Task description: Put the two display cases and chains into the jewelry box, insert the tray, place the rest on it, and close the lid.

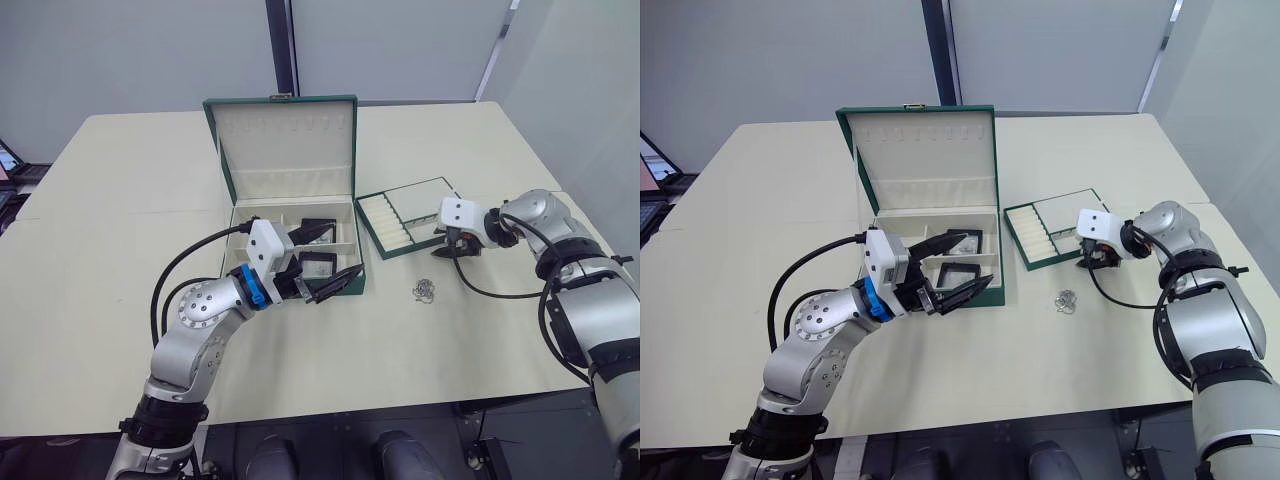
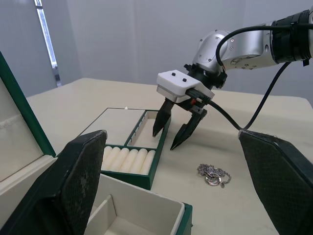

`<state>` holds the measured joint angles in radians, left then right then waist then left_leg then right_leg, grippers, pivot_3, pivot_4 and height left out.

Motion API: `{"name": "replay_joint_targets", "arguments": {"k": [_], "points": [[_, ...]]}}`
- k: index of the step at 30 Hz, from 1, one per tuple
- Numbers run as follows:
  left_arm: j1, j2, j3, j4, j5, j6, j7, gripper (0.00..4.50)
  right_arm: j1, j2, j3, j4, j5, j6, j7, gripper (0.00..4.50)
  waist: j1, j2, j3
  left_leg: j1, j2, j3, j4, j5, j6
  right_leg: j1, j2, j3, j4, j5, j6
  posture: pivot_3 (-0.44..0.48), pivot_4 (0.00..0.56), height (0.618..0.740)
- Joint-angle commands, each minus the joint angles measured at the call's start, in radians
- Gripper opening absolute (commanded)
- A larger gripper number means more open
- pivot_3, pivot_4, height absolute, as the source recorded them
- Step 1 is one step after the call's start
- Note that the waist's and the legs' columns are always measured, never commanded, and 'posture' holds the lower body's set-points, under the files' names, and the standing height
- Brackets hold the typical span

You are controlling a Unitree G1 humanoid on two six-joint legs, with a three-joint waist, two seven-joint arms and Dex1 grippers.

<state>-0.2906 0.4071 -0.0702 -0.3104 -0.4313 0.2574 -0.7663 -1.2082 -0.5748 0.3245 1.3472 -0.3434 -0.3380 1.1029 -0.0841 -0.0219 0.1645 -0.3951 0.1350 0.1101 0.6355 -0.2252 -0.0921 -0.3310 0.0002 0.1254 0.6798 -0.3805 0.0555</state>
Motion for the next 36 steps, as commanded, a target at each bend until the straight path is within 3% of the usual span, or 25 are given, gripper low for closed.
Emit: {"name": "replay_joint_targets", "arguments": {"k": [1, 4, 9, 21, 30, 36], "points": [[-0.004, 0.002, 0.007, -0.030, -0.004, -0.003, 0.003, 4.50, -0.007, -0.007, -0.019, 0.001, -0.007, 0.002, -0.001, 1.53, 0.000, 0.000, 0.000, 0.000, 0.000, 0.000, 0.000, 0.000, 0.000, 0.000, 0.000, 0.000, 0.000, 0.000, 0.000, 0.000, 0.150, 0.740], [-0.008, 0.000, 0.008, -0.027, -0.004, -0.004, 0.006, 4.50, -0.007, -0.007, -0.022, 0.001, -0.010, 0.000, 0.003, 0.83, 0.000, 0.000, 0.000, 0.000, 0.000, 0.000, 0.000, 0.000, 0.000, 0.000, 0.000, 0.000, 0.000, 0.000, 0.000, 0.000, 0.150, 0.740], [-0.015, 0.001, 0.011, -0.021, -0.003, -0.006, 0.011, 4.50, -0.008, -0.008, -0.025, 0.000, -0.008, 0.000, 0.025, 0.01, 0.001, 0.000, 0.000, 0.003, 0.000, -0.001, 0.000, 0.000, 0.000, 0.005, 0.000, -0.001, -0.001, 0.000, 0.000, 0.000, 0.150, 0.740], [-0.005, 0.007, 0.013, -0.028, -0.001, -0.005, 0.014, 4.50, -0.024, -0.009, -0.059, -0.006, 0.015, 0.018, 0.085, 0.01, 0.000, 0.000, 0.000, 0.004, 0.000, -0.001, 0.000, 0.000, 0.000, 0.005, 0.000, -0.001, -0.002, 0.000, 0.000, 0.000, 0.150, 0.740], [0.018, 0.038, 0.054, -0.051, -0.007, -0.009, 0.022, 4.50, -0.101, -0.090, -0.136, -0.046, 0.087, 0.074, 0.312, 0.01, 0.001, 0.004, 0.003, 0.004, 0.000, 0.000, 0.000, 0.000, 0.000, 0.005, 0.000, 0.000, -0.002, 0.000, 0.000, 0.000, 0.150, 0.740], [0.109, 0.064, 0.097, -0.123, -0.033, 0.008, 0.025, 4.50, -0.091, -0.171, -0.146, -0.154, 0.190, 0.099, 0.505, 0.01, 0.001, 0.005, 0.003, 0.004, 0.000, 0.000, -0.001, 0.000, 0.000, 0.005, 0.000, 0.000, -0.003, 0.000, 0.000, 0.000, 0.150, 0.740]]}}
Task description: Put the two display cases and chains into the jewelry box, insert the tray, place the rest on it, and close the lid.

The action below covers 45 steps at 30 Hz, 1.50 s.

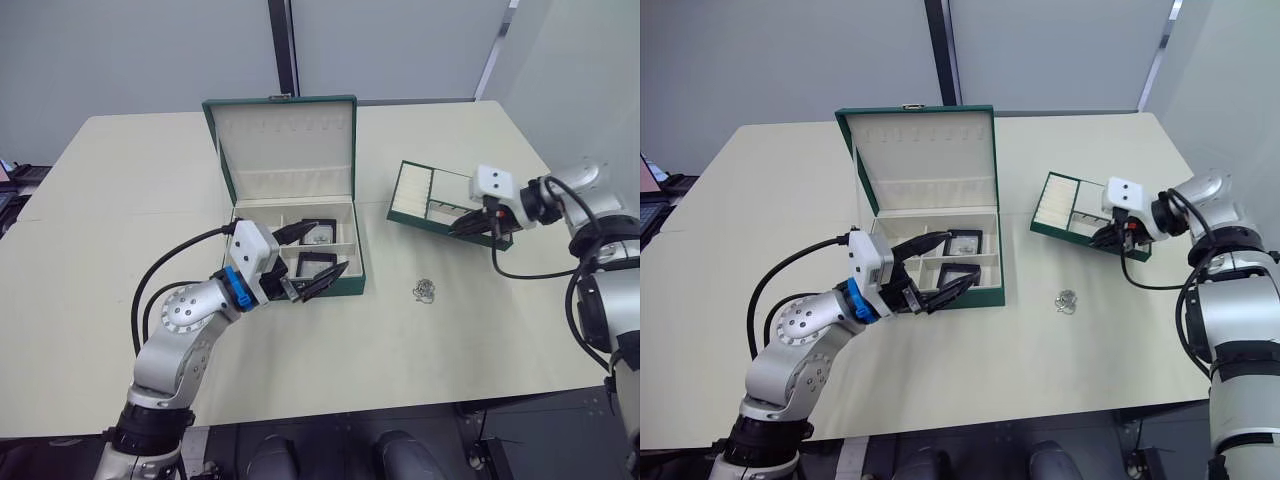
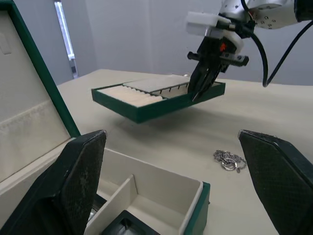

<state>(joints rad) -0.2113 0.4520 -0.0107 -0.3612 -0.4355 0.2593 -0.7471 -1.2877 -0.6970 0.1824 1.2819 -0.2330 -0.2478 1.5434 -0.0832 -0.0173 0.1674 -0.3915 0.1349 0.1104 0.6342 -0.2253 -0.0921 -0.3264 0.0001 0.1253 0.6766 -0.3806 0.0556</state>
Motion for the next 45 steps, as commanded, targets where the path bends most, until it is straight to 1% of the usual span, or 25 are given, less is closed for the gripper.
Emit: {"name": "replay_joint_targets", "arguments": {"k": [1, 3, 5, 7, 9, 10, 14, 16, 20, 24, 27, 30, 34, 37, 40, 45], "points": [[0.042, 0.023, 0.043, -0.082, -0.033, 0.008, 0.007, 4.50, -0.001, -0.062, 0.012, -0.114, 0.104, 0.015, 0.070, 0.01, 0.000, 0.000, 0.000, 0.000, 0.000, 0.000, 0.000, 0.000, 0.000, 0.000, 0.000, 0.000, 0.000, 0.000, 0.000, 0.000, 0.150, 0.740], [0.072, 0.037, 0.062, -0.099, -0.038, 0.009, 0.009, 4.50, 0.055, -0.115, 0.091, -0.266, 0.236, 0.099, 0.071, 0.01, 0.001, 0.000, 0.000, 0.000, 0.000, 0.000, -0.001, 0.000, 0.000, 0.000, 0.000, 0.000, 0.000, 0.000, 0.000, 0.000, 0.150, 0.740], [0.100, 0.045, 0.083, -0.119, -0.052, 0.019, 0.016, 4.50, 0.124, -0.187, 0.162, -0.462, 0.376, 0.202, 0.071, 0.01, 0.004, 0.000, 0.000, 0.000, 0.000, 0.000, -0.002, 0.000, 0.000, 0.000, 0.000, 0.000, 0.000, 0.000, 0.000, 0.000, 0.150, 0.740], [0.127, 0.045, 0.108, -0.137, -0.062, 0.013, 0.030, 4.50, 0.192, -0.266, 0.197, -0.677, 0.500, 0.307, 0.071, 0.01, 0.006, 0.001, 0.001, -0.001, 0.000, -0.001, -0.005, 0.000, 0.000, 0.000, -0.001, 0.000, -0.001, 0.000, 0.000, 0.000, 0.150, 0.740], [0.153, 0.037, 0.122, -0.155, -0.067, 0.012, 0.046, 4.50, 0.242, -0.335, 0.203, -0.866, 0.618, 0.436, 0.071, 0.01, 0.009, 0.001, 0.001, -0.002, 0.000, -0.001, -0.005, 0.000, 0.000, 0.000, -0.001, 0.000, -0.001, 0.000, 0.000, 0.000, 0.150, 0.740], [0.163, 0.032, 0.125, -0.161, -0.069, 0.015, 0.053, 4.50, 0.259, -0.358, 0.199, -0.933, 0.657, 0.485, 0.071, 0.01, 0.009, 0.002, 0.001, -0.002, 0.000, -0.001, -0.005, 0.000, 0.000, 0.000, -0.001, 0.000, -0.001, 0.000, 0.000, 0.000, 0.150, 0.740], [0.208, 0.030, 0.126, -0.189, -0.070, 0.013, 0.070, 4.50, 0.319, -0.407, 0.153, -1.131, 0.748, 0.631, 0.071, 0.01, 0.006, 0.001, 0.001, -0.001, 0.000, -0.003, -0.005, 0.000, 0.000, 0.000, 0.000, 0.000, -0.001, 0.000, 0.000, 0.000, 0.150, 0.740], [0.239, 0.030, 0.138, -0.214, -0.073, 0.015, 0.087, 4.50, 0.347, -0.403, 0.121, -1.208, 0.765, 0.688, 0.071, 0.01, 0.009, 0.001, 0.001, -0.001, 0.000, -0.003, -0.005, 0.000, 0.000, 0.001, 0.000, -0.001, -0.002, 0.000, 0.000, 0.000, 0.150, 0.740], [0.323, 0.021, 0.174, -0.275, -0.087, 0.020, 0.132, 4.50, 0.357, -0.382, 0.111, -1.273, 0.754, 0.721, 0.070, 0.01, 0.012, 0.000, 0.002, -0.001, 0.000, -0.003, -0.005, 0.000, 0.000, 0.001, -0.001, -0.001, -0.003, 0.000, 0.000, 0.000, 0.150, 0.740], [0.437, 0.000, 0.214, -0.344, -0.082, 0.008, 0.182, 4.50, 0.334, -0.351, 0.134, -1.278, 0.723, 0.722, 0.071, 0.01, 0.011, -0.001, 0.002, -0.001, 0.000, -0.003, -0.005, 0.000, 0.000, 0.001, -0.001, -0.001, -0.003, 0.000, 0.000, 0.000, 0.150, 0.740], [0.560, -0.027, 0.270, -0.400, -0.079, -0.013, 0.213, 4.50, 0.316, -0.304, 0.141, -1.316, 0.718, 0.758, 0.067, 0.01, 0.008, -0.001, 0.002, -0.001, 0.000, -0.003, -0.005, 0.000, 0.000, 0.001, -0.001, 0.000, -0.003, 0.000, 0.000, 0.000, 0.150, 0.740], [0.669, -0.052, 0.322, -0.454, -0.095, -0.028, 0.229, 4.50, 0.301, -0.248, 0.163, -1.351, 0.672, 0.780, 0.026, 0.01, 0.005, -0.001, 0.003, -0.001, 0.000, -0.003, -0.005, 0.000, 0.000, 0.000, -0.001, 0.000, -0.004, 0.000, 0.000, 0.000, 0.150, 0.740], [0.802, -0.063, 0.387, -0.491, -0.129, -0.048, 0.201, 4.50, 0.258, -0.150, 0.217, -1.392, 0.609, 0.861, -0.049, 0.01, 0.002, -0.003, 0.003, -0.001, 0.000, -0.003, -0.005, -0.001, 0.000, 0.000, -0.001, 0.000, -0.003, 0.000, 0.000, 0.000, 0.150, 0.740], [0.842, -0.052, 0.421, -0.486, -0.154, -0.060, 0.174, 4.50, 0.236, -0.077, 0.252, -1.420, 0.579, 0.929, -0.095, 0.01, 0.005, -0.004, 0.003, -0.002, 0.000, -0.003, -0.006, -0.001, 0.000, -0.001, -0.001, -0.001, -0.003, 0.000, 0.000, 0.000, 0.150, 0.740], [0.853, -0.054, 0.485, -0.460, -0.185, -0.078, 0.170, 4.50, 0.217, 0.002, 0.306, -1.424, 0.527, 0.979, -0.157, 0.01, 0.004, -0.004, 0.003, -0.003, 0.000, -0.004, -0.006, -0.001, 0.001, -0.002, -0.001, -0.001, -0.003, 0.000, 0.000, 0.000, 0.150, 0.740], [0.875, -0.061, 0.549, -0.436, -0.213, -0.097, 0.154, 4.50, 0.159, 0.083, 0.368, -1.363, 0.428, 1.010, -0.231, 0.01, 0.001, -0.005, 0.002, -0.007, 0.000, -0.003, -0.005, -0.001, 0.000, -0.008, -0.001, 0.000, -0.002, 0.000, 0.000, 0.000, 0.150, 0.740]]}}
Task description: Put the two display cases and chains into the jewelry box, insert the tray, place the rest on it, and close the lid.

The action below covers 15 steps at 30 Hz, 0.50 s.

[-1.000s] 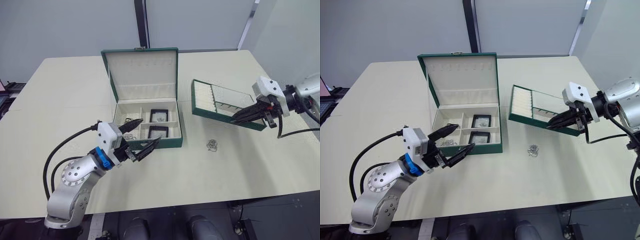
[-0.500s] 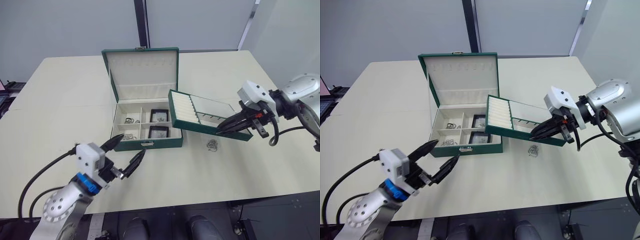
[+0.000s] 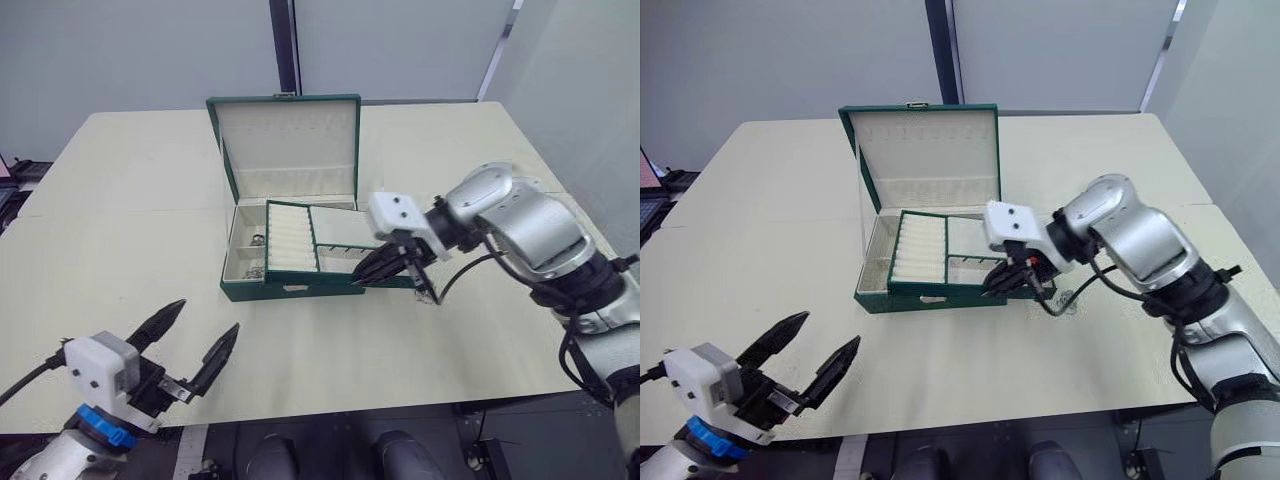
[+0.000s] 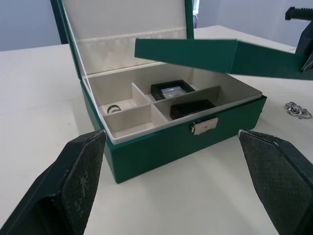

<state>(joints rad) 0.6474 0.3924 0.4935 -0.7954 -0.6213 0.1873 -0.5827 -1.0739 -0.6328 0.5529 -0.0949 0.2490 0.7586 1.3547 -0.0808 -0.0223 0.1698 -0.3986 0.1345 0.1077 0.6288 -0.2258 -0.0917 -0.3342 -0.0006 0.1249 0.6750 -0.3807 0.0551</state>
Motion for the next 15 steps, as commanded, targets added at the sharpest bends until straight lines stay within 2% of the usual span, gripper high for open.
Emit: {"name": "replay_joint_targets", "arguments": {"k": [1, 6, 15], "points": [[0.021, -0.001, 0.051, -0.001, -0.029, -0.028, -0.012, 4.50, -0.065, 0.033, 0.008, 0.030, -0.073, -0.002, -0.055, 0.01, -0.001, 0.000, 0.000, 0.000, 0.000, 0.000, 0.000, 0.000, 0.000, 0.000, 0.000, 0.000, 0.000, 0.000, 0.000, 0.000, 0.150, 0.740], [0.039, -0.008, 0.077, 0.014, -0.050, -0.039, -0.018, 4.50, -0.104, 0.103, 0.041, 0.098, -0.139, -0.014, -0.089, 0.01, -0.003, -0.002, -0.001, 0.000, 0.000, 0.000, 0.000, 0.000, 0.000, -0.002, 0.000, 0.000, 0.001, 0.000, 0.000, 0.000, 0.150, 0.740], [0.038, 0.001, 0.055, -0.011, -0.069, -0.013, -0.005, 4.50, -0.143, 0.238, 0.091, 0.170, -0.221, -0.044, -0.128, 0.01, -0.004, -0.003, -0.001, 0.000, 0.000, 0.001, -0.001, 0.000, 0.000, -0.003, 0.001, 0.001, 0.002, 0.000, 0.000, 0.000, 0.150, 0.740]]}}
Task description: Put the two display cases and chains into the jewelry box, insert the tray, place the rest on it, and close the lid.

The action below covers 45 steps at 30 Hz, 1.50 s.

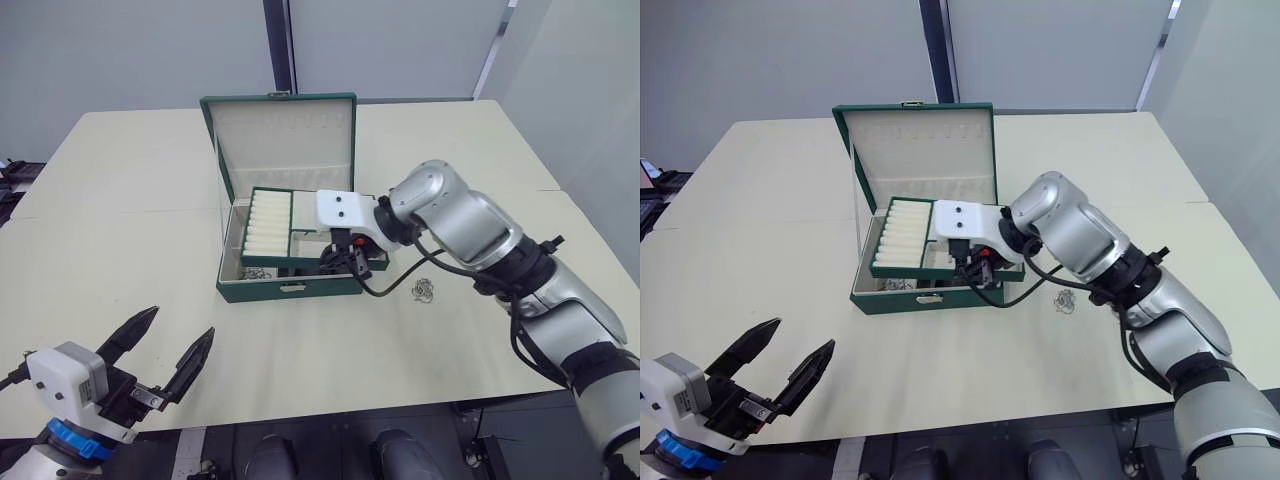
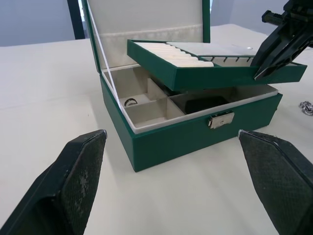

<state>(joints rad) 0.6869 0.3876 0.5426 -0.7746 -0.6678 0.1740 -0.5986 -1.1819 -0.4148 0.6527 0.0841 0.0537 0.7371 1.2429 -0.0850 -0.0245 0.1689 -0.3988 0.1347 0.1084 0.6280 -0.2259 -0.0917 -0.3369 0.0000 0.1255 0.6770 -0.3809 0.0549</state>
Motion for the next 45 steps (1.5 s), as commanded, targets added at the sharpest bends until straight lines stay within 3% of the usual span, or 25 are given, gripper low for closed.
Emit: {"name": "replay_joint_targets", "arguments": {"k": [1, 45], "points": [[-0.005, 0.008, 0.007, -0.031, -0.024, 0.003, 0.014, 4.50, -0.035, 0.028, -0.007, -0.005, -0.031, -0.025, -0.018, 0.01, 0.001, -0.001, 0.000, 0.000, 0.000, 0.000, 0.000, 0.000, 0.000, 0.000, 0.000, 0.000, 0.000, 0.000, 0.000, 0.000, 0.150, 0.740], [-0.103, 0.009, -0.073, 0.002, 0.056, 0.022, 0.060, 4.50, -0.027, 0.152, 0.034, 0.095, -0.159, -0.050, -0.046, 0.01, 0.001, -0.003, -0.002, 0.000, 0.000, 0.000, 0.000, 0.000, 0.000, 0.000, 0.000, 0.000, 0.001, 0.000, 0.000, 0.000, 0.150, 0.740]]}}
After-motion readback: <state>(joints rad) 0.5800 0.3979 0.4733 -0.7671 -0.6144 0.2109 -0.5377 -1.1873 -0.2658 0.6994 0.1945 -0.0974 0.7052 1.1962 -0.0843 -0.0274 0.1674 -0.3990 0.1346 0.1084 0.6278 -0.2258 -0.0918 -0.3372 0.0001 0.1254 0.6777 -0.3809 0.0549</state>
